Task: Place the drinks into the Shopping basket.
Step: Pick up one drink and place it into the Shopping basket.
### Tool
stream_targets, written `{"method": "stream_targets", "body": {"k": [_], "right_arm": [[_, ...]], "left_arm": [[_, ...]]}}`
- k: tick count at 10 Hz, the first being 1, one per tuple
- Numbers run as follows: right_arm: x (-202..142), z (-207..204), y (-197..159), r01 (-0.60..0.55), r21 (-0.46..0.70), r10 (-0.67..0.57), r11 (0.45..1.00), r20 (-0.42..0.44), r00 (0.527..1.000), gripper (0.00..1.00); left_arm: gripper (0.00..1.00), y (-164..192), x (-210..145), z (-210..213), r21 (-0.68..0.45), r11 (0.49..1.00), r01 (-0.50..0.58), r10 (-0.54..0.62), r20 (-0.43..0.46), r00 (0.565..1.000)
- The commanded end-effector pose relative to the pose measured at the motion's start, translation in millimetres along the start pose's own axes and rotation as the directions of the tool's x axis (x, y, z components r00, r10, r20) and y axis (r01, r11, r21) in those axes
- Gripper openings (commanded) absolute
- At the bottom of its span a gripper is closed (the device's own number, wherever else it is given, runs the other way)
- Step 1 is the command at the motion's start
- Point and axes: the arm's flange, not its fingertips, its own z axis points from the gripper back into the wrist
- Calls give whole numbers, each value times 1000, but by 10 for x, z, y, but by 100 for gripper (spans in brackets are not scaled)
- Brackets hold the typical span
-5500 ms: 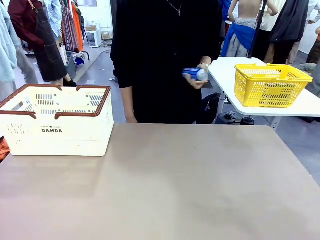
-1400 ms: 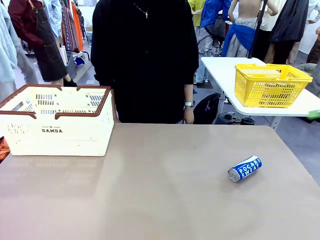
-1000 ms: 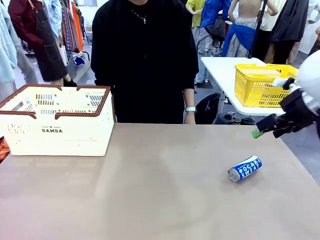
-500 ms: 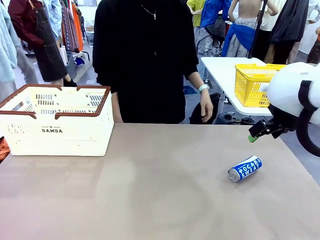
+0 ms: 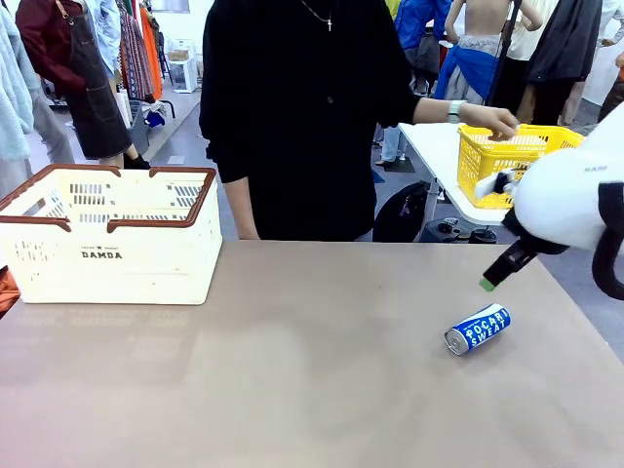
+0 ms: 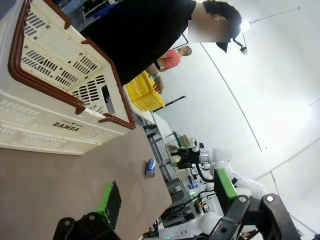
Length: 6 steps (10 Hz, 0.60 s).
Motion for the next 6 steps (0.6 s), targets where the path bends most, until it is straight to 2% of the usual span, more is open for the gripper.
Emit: {"method": "stream_targets", "body": {"k": [1, 3, 4, 5, 6], "right_arm": [[-35, -46, -203, -623, 38, 620, 781, 69, 781, 100], [-9, -183, -96, -749, 9, 742, 662, 133, 657, 100], [-16, -265, -62, -778, 26, 767, 627, 155, 623, 100], [-29, -334, -58, -781, 84, 772, 618, 125, 624, 100], [13, -274, -73, -520, -4, 519, 854, 80, 851, 100]], "left_arm": [[100, -30, 1, 15, -14, 1000, -2, 3, 6, 1000], [100, -30, 1, 15, -14, 1000, -2, 3, 6, 1000], [100, -30, 1, 15, -14, 1000, -2, 3, 6, 1000], [100, -30, 1, 15, -14, 1000, -2, 3, 6, 1000], [100, -30, 1, 15, -14, 1000, -2, 3, 6, 1000]]}}
